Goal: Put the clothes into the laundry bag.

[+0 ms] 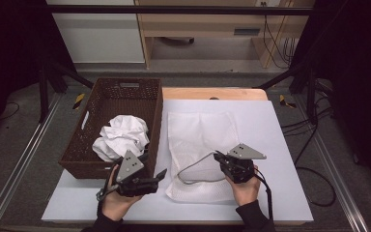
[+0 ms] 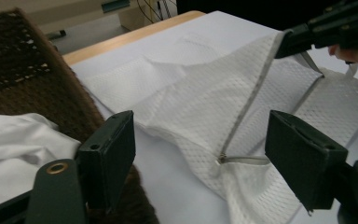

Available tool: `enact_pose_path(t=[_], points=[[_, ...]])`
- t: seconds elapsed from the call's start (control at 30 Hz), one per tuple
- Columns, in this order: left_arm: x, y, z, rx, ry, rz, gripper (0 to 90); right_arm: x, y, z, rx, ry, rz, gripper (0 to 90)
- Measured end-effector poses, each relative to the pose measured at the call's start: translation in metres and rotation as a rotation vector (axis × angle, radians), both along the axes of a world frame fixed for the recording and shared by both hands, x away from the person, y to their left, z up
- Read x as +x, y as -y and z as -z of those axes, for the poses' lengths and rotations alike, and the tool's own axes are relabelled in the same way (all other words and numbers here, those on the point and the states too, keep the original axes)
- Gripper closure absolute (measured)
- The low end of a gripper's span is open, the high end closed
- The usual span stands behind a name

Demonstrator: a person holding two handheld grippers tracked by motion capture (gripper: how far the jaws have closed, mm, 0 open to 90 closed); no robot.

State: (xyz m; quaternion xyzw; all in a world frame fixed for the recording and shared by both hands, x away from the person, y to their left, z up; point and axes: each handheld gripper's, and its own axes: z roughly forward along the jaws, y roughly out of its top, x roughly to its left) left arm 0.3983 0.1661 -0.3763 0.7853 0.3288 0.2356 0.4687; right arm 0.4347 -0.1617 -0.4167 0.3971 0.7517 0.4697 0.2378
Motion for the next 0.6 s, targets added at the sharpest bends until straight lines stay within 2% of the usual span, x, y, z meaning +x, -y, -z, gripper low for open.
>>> enact_pose_path(t=[0.1, 0.17, 0.4, 0.5, 0.6], points=[[0.009, -0.013, -0.009, 0.014, 0.005, -0.037, 19.2, 0.0, 0.0, 0.0, 0.0, -0.001, -0.002, 88.2], [0.016, -0.022, -0.013, 0.0, 0.015, -0.062, 18.7, 0.0, -0.001, 0.001, -0.005, -0.004, -0.001, 88.3], [0.041, -0.045, -0.025, -0.002, 0.02, -0.117, 17.2, 0.0, 0.0, 0.001, -0.008, -0.006, 0.002, 88.2], [0.052, -0.05, -0.03, 0.014, 0.018, -0.135, 16.8, 0.0, -0.001, 0.001, -0.011, -0.005, -0.003, 88.2], [0.064, -0.054, -0.035, 0.048, 0.022, -0.154, 16.6, 0.0, 0.0, 0.001, -0.009, -0.006, 0.0, 88.2]])
